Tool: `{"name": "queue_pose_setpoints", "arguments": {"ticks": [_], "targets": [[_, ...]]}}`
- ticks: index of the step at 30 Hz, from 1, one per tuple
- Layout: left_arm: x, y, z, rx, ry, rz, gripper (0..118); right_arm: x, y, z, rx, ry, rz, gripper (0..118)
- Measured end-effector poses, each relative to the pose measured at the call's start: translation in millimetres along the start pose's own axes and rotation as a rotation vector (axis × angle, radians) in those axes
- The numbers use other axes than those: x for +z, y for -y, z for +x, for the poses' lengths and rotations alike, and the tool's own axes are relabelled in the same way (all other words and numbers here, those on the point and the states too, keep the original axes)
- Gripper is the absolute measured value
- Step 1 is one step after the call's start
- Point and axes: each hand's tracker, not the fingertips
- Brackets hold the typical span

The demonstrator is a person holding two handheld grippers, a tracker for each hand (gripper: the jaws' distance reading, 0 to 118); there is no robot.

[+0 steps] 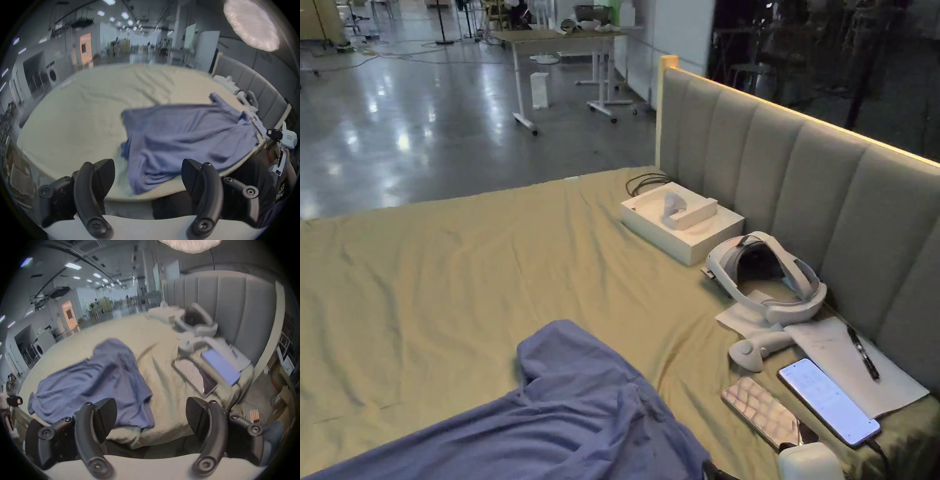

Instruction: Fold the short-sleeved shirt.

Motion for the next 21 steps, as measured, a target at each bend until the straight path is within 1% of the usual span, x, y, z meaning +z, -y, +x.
{"name": "queue_pose_setpoints", "arguments": {"ticks": [3,6,9,11,12,13,14,15,17,18,19,21], "targets": [[22.1,-24.2,45.8,-0.052,0.044,0.197,90,32.3,-24.1,-32.5,0.108,-0.039,0.124,95],[37.4,-40.4,84.9,-0.135,0.043,0.318,90,52.2,-43.1,-61.9,0.175,-0.113,0.205,95],[47.9,-45.7,114.3,-0.234,0.001,0.371,90,65.8,-54.0,-82.5,0.194,-0.168,0.258,95],[53.5,-47.0,126.3,-0.247,-0.038,0.375,90,72.7,-58.8,-89.3,0.191,-0.183,0.271,95],[54.9,-49.1,139.0,-0.253,-0.028,0.374,89,76.2,-60.2,-91.6,0.189,-0.191,0.277,94],[56.7,-48.8,141.8,-0.276,-0.010,0.370,83,78.7,-60.4,-93.5,0.188,-0.190,0.282,87],[57.8,-47.8,144.3,-0.280,-0.006,0.366,72,80.5,-59.8,-94.8,0.189,-0.187,0.284,71],[59.3,-46.5,145.7,-0.283,-0.008,0.358,63,80.1,-58.2,-94.4,0.189,-0.180,0.285,66],[58.6,-39.9,144.0,-0.287,0.000,0.349,57,83.3,-55.9,-92.2,0.180,-0.175,0.277,54],[59.2,-36.9,143.8,-0.286,-0.019,0.349,51,83.8,-54.5,-90.5,0.174,-0.178,0.269,36],[61.1,-37.8,148.9,-0.282,-0.036,0.356,39,81.5,-51.7,-89.2,0.169,-0.179,0.263,20],[63.6,-35.2,144.8,-0.268,-0.044,0.329,4,80.2,-49.4,-85.5,0.163,-0.181,0.246,7]]}}
